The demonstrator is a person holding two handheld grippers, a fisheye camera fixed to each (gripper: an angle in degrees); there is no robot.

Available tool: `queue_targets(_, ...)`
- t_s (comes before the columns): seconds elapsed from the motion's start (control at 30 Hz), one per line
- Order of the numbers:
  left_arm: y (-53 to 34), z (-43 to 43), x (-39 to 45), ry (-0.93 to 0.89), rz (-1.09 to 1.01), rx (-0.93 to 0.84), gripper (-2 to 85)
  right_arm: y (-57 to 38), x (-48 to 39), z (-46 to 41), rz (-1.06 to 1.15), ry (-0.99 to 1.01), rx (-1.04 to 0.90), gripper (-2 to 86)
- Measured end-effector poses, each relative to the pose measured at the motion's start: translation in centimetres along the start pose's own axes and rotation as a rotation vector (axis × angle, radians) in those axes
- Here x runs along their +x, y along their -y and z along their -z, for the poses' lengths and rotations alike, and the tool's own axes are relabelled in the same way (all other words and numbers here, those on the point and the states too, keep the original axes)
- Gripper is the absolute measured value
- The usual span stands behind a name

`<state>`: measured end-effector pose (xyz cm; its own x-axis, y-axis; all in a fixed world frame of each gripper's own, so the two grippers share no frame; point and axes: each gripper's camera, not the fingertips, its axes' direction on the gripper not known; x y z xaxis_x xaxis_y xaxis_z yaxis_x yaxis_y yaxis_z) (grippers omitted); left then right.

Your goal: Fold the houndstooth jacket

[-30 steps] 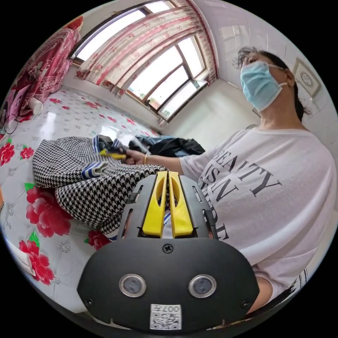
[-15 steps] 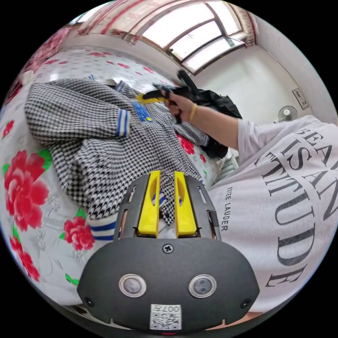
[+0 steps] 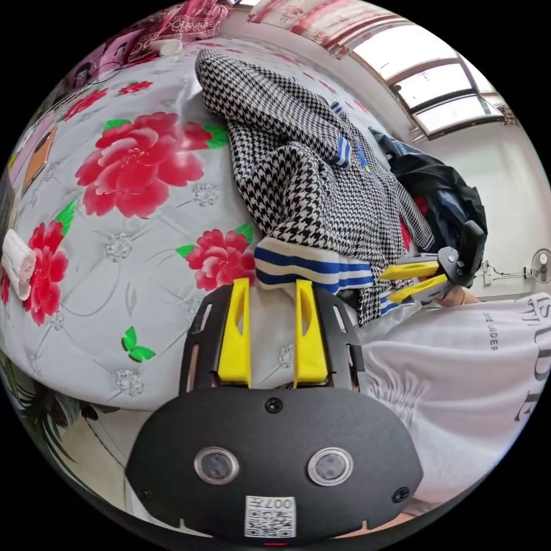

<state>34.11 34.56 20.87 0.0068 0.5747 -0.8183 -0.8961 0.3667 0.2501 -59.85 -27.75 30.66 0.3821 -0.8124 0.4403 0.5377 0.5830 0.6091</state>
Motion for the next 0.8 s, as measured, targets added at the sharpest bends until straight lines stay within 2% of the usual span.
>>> queue_targets(0.1,1.3,-0.8,0.9,0.021,-0.014,-0.028,3.5,-0.2,-0.1,-1.3,-0.003,-0.054,0.020,6.0)
queue_targets(0.17,1.1,0.0,1.5,0.050,0.003,-0.027,1.6,-0.2,0.2,-1.4,-0.017,-0.021,0.007,6.0)
queue_targets(0.27,-2.0,3.7,2.7,0.097,0.035,0.051,0.1,-0.4,-0.1,-1.1,-0.043,0.026,0.016,6.1)
queue_targets(0.43,-9.8,7.8,2.4,0.102,0.220,0.189,-0.5,-1.5,-3.5,-0.2,0.026,-0.100,0.111,6.5)
queue_targets(0.5,-10.5,6.9,1.6,0.083,0.262,0.179,-0.4,-1.2,-4.6,-0.6,0.078,-0.133,0.140,6.7)
queue_targets(0.57,-10.1,5.9,1.2,0.071,0.282,0.168,-0.4,-0.3,-5.0,-2.0,0.138,-0.131,0.076,7.0)
queue_targets(0.6,-9.5,5.3,1.3,0.104,0.261,0.145,-0.3,0.4,-4.8,-3.5,0.161,-0.141,-0.002,7.3)
queue_targets(0.7,-8.8,3.1,1.3,0.260,0.186,0.016,-0.1,1.1,-4.5,-4.0,0.191,-0.174,-0.014,7.4)
queue_targets(0.8,-10.0,3.2,-0.3,0.175,0.253,0.064,0.6,1.5,-3.6,-2.7,0.155,-0.131,-0.014,7.4)
